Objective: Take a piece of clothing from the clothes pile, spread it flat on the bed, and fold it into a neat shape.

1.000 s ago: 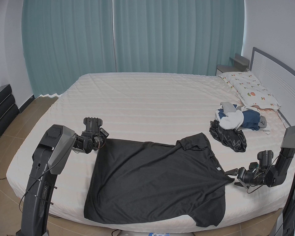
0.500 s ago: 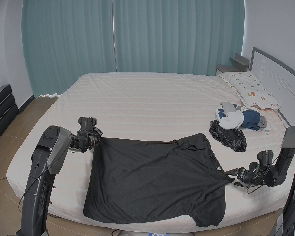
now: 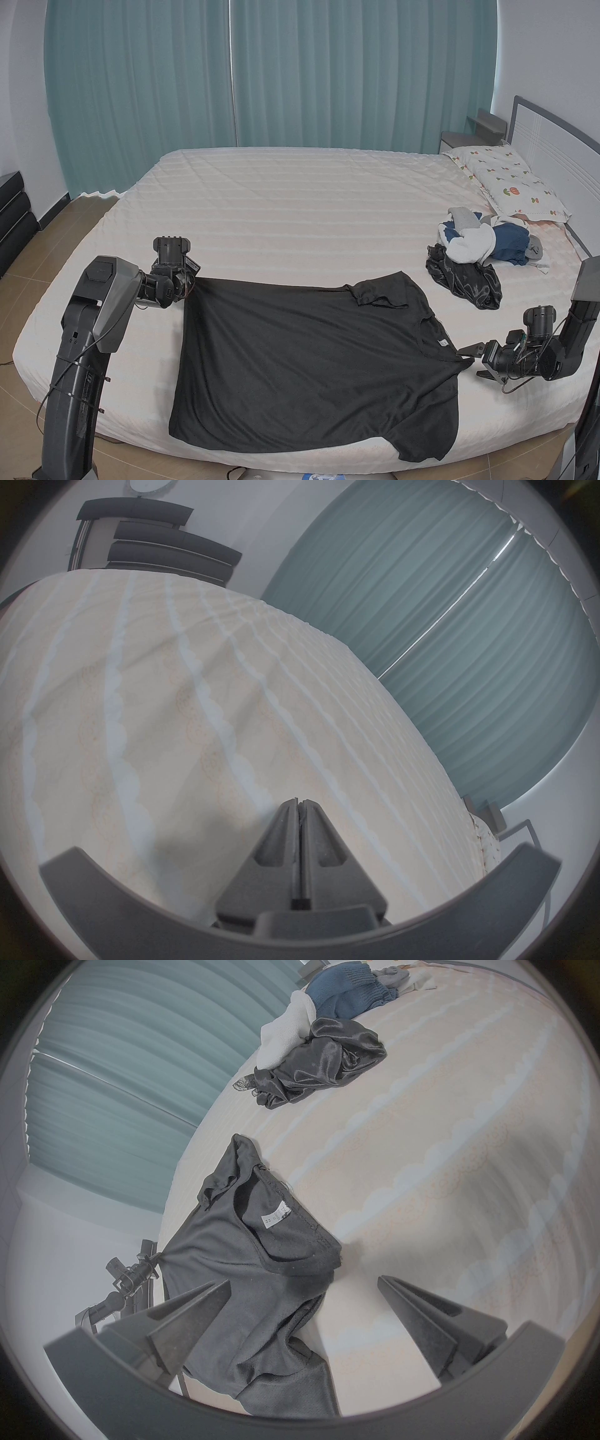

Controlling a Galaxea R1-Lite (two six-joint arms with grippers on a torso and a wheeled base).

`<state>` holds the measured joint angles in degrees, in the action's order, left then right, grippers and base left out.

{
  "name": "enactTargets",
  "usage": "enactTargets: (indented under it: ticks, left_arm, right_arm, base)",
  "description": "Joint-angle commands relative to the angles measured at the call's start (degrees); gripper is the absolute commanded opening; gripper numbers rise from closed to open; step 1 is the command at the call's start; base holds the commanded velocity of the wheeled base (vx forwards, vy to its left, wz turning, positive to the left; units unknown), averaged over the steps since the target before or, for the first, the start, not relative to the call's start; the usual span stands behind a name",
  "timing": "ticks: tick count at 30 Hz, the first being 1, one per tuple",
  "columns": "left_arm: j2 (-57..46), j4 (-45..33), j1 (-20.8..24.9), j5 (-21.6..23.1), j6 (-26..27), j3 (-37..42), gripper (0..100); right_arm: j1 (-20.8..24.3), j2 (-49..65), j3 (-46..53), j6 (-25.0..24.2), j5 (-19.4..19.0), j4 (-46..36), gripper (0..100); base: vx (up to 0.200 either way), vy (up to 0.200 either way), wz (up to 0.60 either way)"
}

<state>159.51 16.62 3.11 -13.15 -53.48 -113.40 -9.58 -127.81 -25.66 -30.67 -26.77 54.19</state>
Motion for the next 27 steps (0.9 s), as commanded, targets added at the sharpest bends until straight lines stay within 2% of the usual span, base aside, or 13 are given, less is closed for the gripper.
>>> enactTargets:
  ticks: [1, 27]
  left_arm:
    - [0.4, -0.1, -0.6, -0.4, 0.0, -0.4, 0]
    - [0.6, 0.5, -1.7, -0.8, -0.1, -1.2, 0]
  right_arm:
    - [0.0, -0.1, 0.0, 0.0, 0.0, 0.0, 100]
    - [0.0, -0.2, 0.1, 0.2, 0.0, 0.0, 100]
  base:
    - [0.0, 0.0, 0.0]
    - [0.0, 0.0, 0.0]
